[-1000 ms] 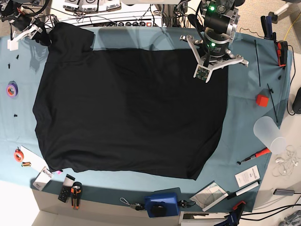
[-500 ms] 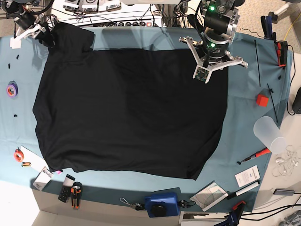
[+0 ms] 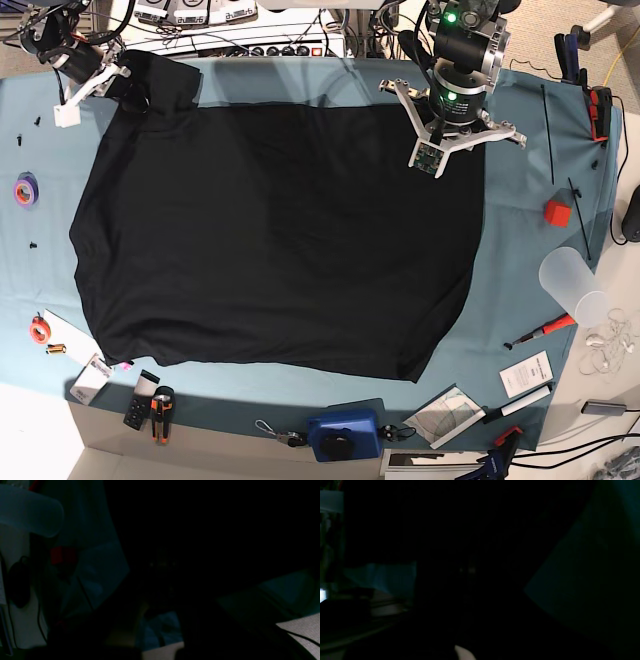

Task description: Layout the t-shirt on the table in an organized manner, then fold the t-shirt properly

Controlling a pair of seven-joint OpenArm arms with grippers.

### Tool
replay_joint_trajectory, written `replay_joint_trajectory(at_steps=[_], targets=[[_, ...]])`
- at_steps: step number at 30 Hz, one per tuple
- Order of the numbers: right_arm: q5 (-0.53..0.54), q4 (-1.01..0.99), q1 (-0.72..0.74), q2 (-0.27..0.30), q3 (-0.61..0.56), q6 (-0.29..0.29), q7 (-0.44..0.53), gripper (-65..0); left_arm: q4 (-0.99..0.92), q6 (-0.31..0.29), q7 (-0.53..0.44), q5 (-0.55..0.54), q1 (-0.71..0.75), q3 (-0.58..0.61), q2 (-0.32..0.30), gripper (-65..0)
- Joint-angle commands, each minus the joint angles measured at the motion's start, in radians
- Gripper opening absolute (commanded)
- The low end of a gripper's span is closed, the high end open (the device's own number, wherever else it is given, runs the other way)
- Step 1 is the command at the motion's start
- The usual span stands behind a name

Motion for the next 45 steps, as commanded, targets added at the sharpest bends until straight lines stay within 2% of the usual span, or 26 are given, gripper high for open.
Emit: replay_joint_trajectory(at_steps=[1,9,10,13,15,16,17,19,25,28,31,35,38,41,45], targets=[[-0.132,0.022,-0.023,-0.002,0.017,-0.018,-0.109,-65.0,0.018,0.004,-0.022,0.009,-0.001,-0.003,0.0,-65.0],[-0.132,0.32,-0.023,-0.002,0.248,-0.018,-0.098,-65.0,0.016,0.035,-0.014,0.005,0.0,-0.003,0.0,-65.0],[-0.132,0.338,-0.023,-0.002,0.256,-0.018,-0.1,-65.0,0.016,0.034,-0.014,0.005,0.0,-0.003,0.0,-61.7],[-0.132,0.353,-0.023,-0.002,0.259,-0.018,-0.103,-65.0,0.014,0.034,-0.015,0.005,0.0,-0.003,0.0,-40.3],[-0.132,0.353,-0.023,-0.005,0.258,-0.018,-0.103,-65.0,0.008,0.06,-0.001,-0.002,0.0,-0.003,0.001,-30.8],[-0.132,0.353,-0.023,-0.005,0.258,-0.018,-0.102,-65.0,0.004,0.095,0.024,-0.019,0.002,-0.003,0.0,-30.2],[-0.133,0.353,-0.023,-0.005,0.259,-0.018,-0.103,-65.0,0.001,0.104,0.061,-0.036,0.002,-0.003,0.001,-30.2],[-0.133,0.353,-0.023,-0.005,0.259,-0.018,-0.103,-65.0,-0.007,0.057,0.119,-0.061,0.017,-0.003,0.003,-30.2],[-0.132,0.353,-0.023,-0.005,0.259,-0.018,-0.103,-65.0,-0.01,0.068,0.06,-0.09,0.165,-0.014,0.007,-30.2],[-0.133,0.353,-0.023,-0.005,0.259,-0.018,-0.105,-65.0,-0.01,0.074,0.034,-0.142,0.209,-0.087,0.037,-30.2],[-0.132,0.353,-0.023,-0.005,0.259,-0.018,-0.109,-65.0,-0.01,0.026,0.0,-0.266,0.218,-0.209,0.082,-30.2],[-0.132,0.353,-0.023,-0.004,0.259,-0.018,-0.109,-65.0,-0.01,-0.105,-0.023,-0.524,0.215,-0.403,0.151,-30.2],[-0.132,0.353,-0.023,-0.004,0.259,-0.018,-0.109,-65.0,-0.012,-0.172,-0.023,-0.631,0.215,-0.532,0.192,-30.2],[-0.132,0.353,-0.023,-0.004,0.259,-0.018,-0.109,-65.0,-0.047,-0.189,-0.022,-0.703,0.215,-0.635,0.202,-30.2],[-0.126,0.353,-0.023,-0.004,0.259,-0.018,-0.109,-65.0,-0.161,-0.29,-0.003,-0.867,0.215,-0.716,0.203,-30.2]])
